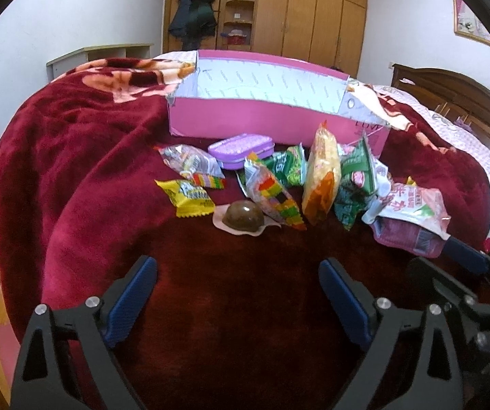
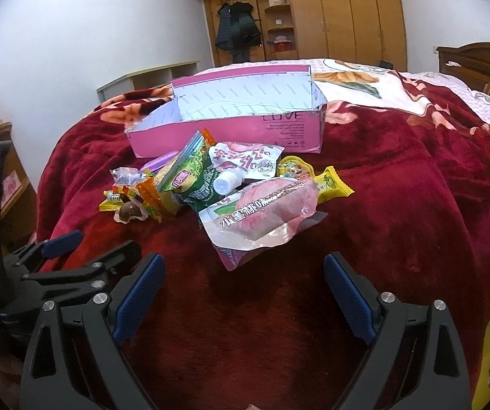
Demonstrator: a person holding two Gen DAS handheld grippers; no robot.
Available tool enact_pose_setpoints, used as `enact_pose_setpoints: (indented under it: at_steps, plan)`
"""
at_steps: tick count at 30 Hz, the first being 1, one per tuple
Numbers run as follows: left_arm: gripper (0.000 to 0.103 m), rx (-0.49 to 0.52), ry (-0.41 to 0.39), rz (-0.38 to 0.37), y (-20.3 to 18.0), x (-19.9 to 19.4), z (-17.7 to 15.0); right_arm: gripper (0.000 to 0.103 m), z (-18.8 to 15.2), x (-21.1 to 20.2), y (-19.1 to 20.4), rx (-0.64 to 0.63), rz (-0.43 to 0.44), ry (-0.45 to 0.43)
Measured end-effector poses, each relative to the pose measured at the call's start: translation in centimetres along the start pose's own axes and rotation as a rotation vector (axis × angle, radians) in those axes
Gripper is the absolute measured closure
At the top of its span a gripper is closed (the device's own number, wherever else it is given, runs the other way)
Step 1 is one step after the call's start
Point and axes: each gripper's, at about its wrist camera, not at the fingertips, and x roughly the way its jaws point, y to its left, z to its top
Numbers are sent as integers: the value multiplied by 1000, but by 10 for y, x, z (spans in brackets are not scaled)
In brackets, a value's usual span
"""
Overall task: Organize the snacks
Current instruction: 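Grasp the brown chocolate ball with the left tool while the right tool grasps the pink peach pouch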
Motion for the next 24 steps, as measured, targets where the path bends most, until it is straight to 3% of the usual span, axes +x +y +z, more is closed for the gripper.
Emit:
enact_pose_setpoints:
  at_steps: [7,13,14,15,18,24]
  plan:
    - [13,-38,29,40,18,9,15,7,7,2,-5,-8,11,-2]
    - [16,32,3,53,16,9,26,7,10,10,-10,11,29,22]
    - [20,27,5,54,17,9,27,7,11,11,-11,13,29,24]
    - [28,17,9,48,19,10,28,7,11,12,-11,15,28,24]
    - [36,-8,28,6,22,11,26,7,13,13,-13,21,28,24]
    - [36,62,29,-45,3,18,28,7,16,18,-16,26,32,34]
